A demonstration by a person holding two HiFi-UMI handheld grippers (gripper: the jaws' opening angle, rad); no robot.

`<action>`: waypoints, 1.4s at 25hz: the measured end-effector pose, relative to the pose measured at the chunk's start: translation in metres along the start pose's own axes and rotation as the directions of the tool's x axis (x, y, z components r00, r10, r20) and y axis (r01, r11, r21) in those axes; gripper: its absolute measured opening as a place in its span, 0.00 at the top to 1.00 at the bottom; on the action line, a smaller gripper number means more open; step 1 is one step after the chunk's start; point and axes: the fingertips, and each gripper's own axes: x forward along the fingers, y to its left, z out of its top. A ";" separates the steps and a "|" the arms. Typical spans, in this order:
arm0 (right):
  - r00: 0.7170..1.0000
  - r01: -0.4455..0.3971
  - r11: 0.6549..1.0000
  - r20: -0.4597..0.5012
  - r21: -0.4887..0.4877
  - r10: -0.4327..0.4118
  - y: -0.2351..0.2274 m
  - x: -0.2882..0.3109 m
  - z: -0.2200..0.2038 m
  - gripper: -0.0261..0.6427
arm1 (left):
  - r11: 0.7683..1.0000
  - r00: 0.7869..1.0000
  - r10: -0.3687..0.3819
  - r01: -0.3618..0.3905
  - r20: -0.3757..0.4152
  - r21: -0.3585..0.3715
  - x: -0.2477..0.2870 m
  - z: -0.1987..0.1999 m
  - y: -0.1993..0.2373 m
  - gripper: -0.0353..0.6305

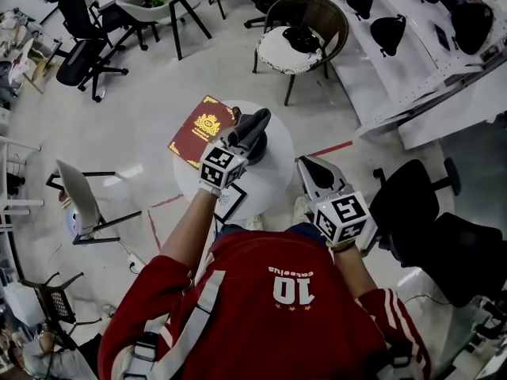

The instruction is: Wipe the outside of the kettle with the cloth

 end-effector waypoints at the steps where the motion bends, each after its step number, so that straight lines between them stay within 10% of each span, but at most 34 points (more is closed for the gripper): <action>1: 1.000 0.001 1.000 -0.001 -0.001 -0.001 0.001 0.000 0.000 0.94 | 1.000 1.000 -0.011 0.011 0.002 -0.001 0.001 0.000 -0.004 0.88; 25: 0.999 0.019 0.999 0.033 -0.026 -0.018 0.023 0.003 0.012 0.94 | 0.977 0.977 -0.207 0.209 0.051 -0.034 -0.024 0.009 -0.065 0.88; 35: 0.999 -0.036 0.997 0.024 -0.067 0.038 0.045 0.020 0.022 0.94 | 0.993 0.986 -0.105 0.112 0.132 -0.045 -0.079 0.041 -0.018 0.88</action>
